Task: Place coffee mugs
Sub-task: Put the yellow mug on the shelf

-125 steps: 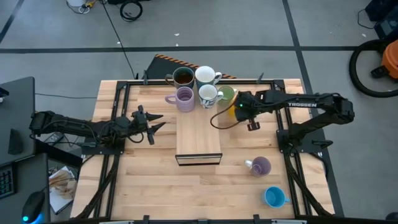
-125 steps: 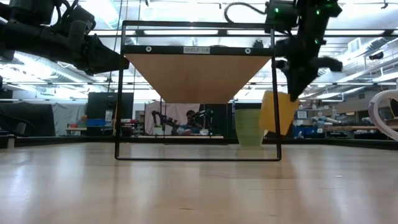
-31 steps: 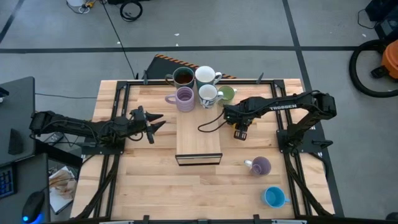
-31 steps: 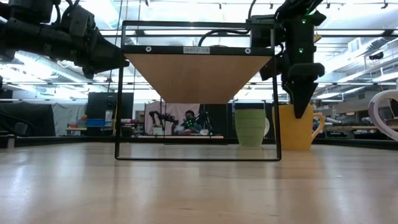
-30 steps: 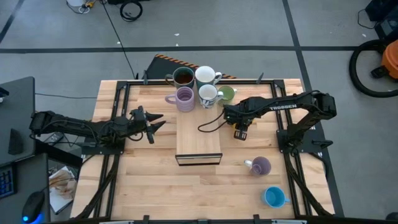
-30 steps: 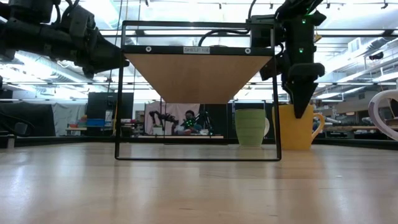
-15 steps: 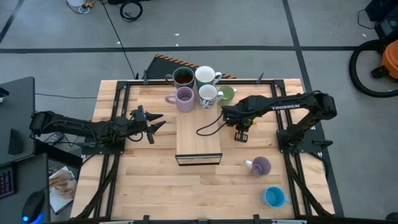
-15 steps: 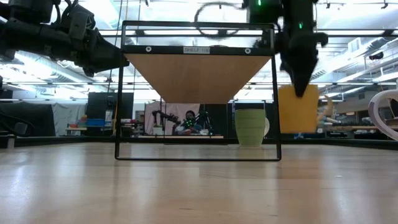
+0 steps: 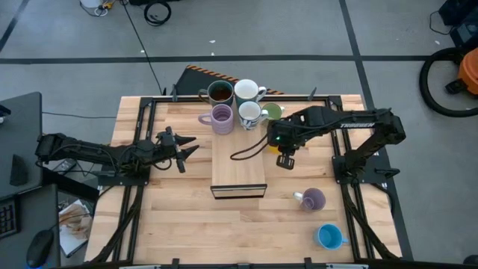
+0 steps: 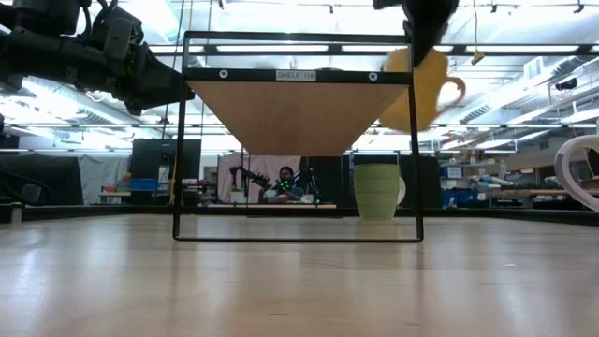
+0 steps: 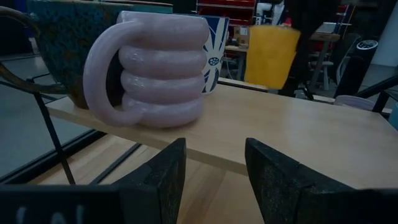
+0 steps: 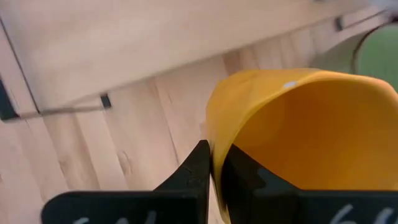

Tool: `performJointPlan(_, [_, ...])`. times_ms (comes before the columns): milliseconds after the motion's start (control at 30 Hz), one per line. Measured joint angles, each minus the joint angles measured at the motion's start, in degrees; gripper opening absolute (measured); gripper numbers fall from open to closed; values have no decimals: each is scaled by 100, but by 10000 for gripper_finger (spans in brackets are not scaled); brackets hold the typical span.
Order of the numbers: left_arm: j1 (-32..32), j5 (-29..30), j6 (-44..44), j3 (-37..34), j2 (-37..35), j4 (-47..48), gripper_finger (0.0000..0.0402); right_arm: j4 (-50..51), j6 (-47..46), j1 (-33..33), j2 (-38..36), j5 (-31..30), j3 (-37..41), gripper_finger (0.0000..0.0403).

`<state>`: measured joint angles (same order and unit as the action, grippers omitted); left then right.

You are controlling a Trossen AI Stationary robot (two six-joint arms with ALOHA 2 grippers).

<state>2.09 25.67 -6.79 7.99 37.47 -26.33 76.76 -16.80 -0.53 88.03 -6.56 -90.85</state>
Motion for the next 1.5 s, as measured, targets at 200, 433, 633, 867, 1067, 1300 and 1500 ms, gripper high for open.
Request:
performJointPlan(200, [0, 8, 4, 0, 0, 2, 172, 1, -127, -126, 62, -41, -467, 31])
performJointPlan(433, [-2, 130, 14, 2, 1, 22, 172, 90, 268, -345, 508, 54, -1068, 31])
performJointPlan(633, [0, 131, 9, 2, 0, 48, 172, 380, 461, -440, 912, 69, -1608, 32])
performJointPlan(867, [0, 131, -4, 2, 0, 48, 172, 260, 1729, -607, 1293, 158, -1919, 32])
performJointPlan(1067, [0, 129, 2, 2, 1, 37, 172, 150, 3512, -872, 1509, 104, -2055, 32])
performJointPlan(1300, [-4, -300, 2, 2, 2, -552, 172, 3, 5719, -939, 1493, -462, -2055, 32])
performJointPlan(1500, [0, -876, -82, 199, 7, -747, 172, -36, 7685, -691, 1495, -91, -2013, 32])
